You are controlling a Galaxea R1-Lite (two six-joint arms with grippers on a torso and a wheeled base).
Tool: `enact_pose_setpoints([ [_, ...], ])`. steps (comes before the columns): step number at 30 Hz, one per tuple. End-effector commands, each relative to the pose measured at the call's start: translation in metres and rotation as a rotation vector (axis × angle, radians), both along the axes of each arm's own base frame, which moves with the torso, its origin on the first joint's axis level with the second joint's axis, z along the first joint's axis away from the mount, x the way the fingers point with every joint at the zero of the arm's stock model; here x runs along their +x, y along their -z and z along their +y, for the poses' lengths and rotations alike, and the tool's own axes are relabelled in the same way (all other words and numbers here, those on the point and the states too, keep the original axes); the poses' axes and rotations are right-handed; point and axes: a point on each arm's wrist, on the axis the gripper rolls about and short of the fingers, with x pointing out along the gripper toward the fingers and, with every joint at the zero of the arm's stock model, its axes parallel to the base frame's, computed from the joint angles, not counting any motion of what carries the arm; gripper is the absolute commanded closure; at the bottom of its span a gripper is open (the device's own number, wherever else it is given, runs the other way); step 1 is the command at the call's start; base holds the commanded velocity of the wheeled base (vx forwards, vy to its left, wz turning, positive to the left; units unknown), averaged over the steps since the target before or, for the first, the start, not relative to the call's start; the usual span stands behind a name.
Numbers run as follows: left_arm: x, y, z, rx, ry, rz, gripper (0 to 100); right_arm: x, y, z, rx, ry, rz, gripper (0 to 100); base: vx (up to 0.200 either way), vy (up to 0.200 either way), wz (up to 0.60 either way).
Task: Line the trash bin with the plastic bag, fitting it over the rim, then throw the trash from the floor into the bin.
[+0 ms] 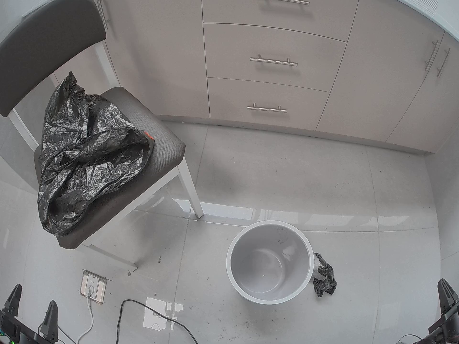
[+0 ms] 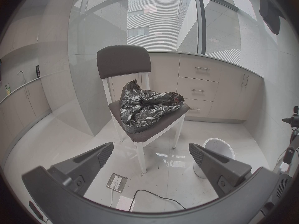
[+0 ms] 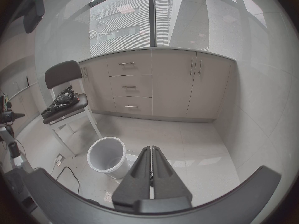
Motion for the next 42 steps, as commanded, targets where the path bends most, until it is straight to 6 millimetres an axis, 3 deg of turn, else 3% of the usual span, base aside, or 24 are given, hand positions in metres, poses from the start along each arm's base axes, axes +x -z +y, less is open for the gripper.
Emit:
enact_pose_setpoints([
  [1, 0.000, 0.003, 0.000, -0.003, -0.006, -0.001, 0, -0.001, 0.005, 0.000, -0.020, 0.001, -0.008, 100, 0.000, 0.000, 0.00],
  [19, -0.001, 0.002, 0.000, -0.016, -0.012, -0.015, 0, -0.001, 0.002, 0.000, -0.006, -0.005, -0.034, 100, 0.000, 0.000, 0.00],
  [21, -0.001, 0.002, 0.000, -0.016, -0.012, -0.016, 0, -0.012, -0.049, 0.000, 0.127, -0.029, -0.178, 100, 0.000, 0.000, 0.00],
  [22, -0.004, -0.009, 0.000, -0.039, -0.002, -0.057, 0, -0.023, -0.128, -0.002, 0.349, -0.084, -0.300, 100, 0.000, 0.000, 0.00],
  [23, -0.005, -0.012, 0.000, -0.047, -0.001, -0.063, 0, -0.023, -0.135, -0.002, 0.373, -0.093, -0.306, 100, 0.000, 0.000, 0.00],
  [24, -0.016, -0.074, 0.001, -0.199, 0.032, -0.183, 0, -0.030, -0.195, -0.003, 0.449, -0.119, -0.366, 100, 0.000, 0.000, 0.00],
  [25, -0.016, -0.105, 0.002, -0.289, 0.046, -0.199, 0, -0.033, -0.211, -0.003, 0.385, -0.111, -0.375, 100, 0.000, 0.000, 0.00],
  [26, -0.012, -0.138, 0.002, -0.380, 0.060, -0.196, 0, -0.027, -0.218, -0.002, 0.275, -0.114, -0.331, 100, 0.000, 0.000, 0.00],
  [28, -0.007, -0.155, 0.001, -0.395, 0.069, -0.172, 0, -0.014, -0.213, -0.001, 0.210, -0.136, -0.265, 100, 0.000, 0.000, 0.00],
  [29, 0.007, -0.157, 0.001, -0.379, 0.072, -0.104, 0, 0.005, -0.200, 0.001, 0.212, -0.199, -0.174, 100, 0.000, 0.000, 0.00],
  [30, 0.008, -0.157, 0.001, -0.379, 0.073, -0.097, 0, 0.007, -0.198, 0.001, 0.215, -0.206, -0.164, 100, 0.000, 0.000, 0.00],
  [31, 0.023, -0.149, 0.000, -0.333, 0.071, -0.019, 0, 0.034, -0.181, 0.005, 0.263, -0.277, -0.054, 100, 0.000, 0.000, 0.00],
  [32, 0.023, -0.149, 0.000, -0.333, 0.071, -0.019, 0, 0.034, -0.181, 0.005, 0.263, -0.277, -0.054, 100, 0.000, 0.000, 0.00],
  [33, 0.040, -0.139, -0.001, -0.265, 0.057, 0.065, 0, 0.074, -0.166, 0.010, 0.334, -0.305, 0.019, 100, 0.000, 0.000, 0.00],
  [37, 0.079, -0.138, -0.003, -0.228, 0.007, 0.170, 0, 0.147, -0.150, 0.020, 0.403, -0.299, 0.040, 100, 0.000, 0.000, 0.00],
  [38, 0.081, -0.138, -0.003, -0.228, 0.003, 0.174, 0, 0.150, -0.150, 0.020, 0.404, -0.299, 0.040, 100, 0.000, 0.000, 0.00],
  [39, 0.107, -0.137, 0.001, -0.214, -0.056, 0.225, 0, 0.175, -0.136, 0.024, 0.415, -0.284, 0.054, 100, 0.000, 0.000, 0.00],
  [40, 0.112, -0.137, 0.002, -0.209, -0.065, 0.235, 0, 0.178, -0.134, 0.025, 0.417, -0.278, 0.056, 100, 0.000, 0.000, 0.00],
  [42, 0.149, -0.131, 0.015, -0.145, -0.152, 0.298, 0, 0.199, -0.117, 0.031, 0.433, -0.265, 0.089, 100, 0.000, 0.000, 0.00],
])
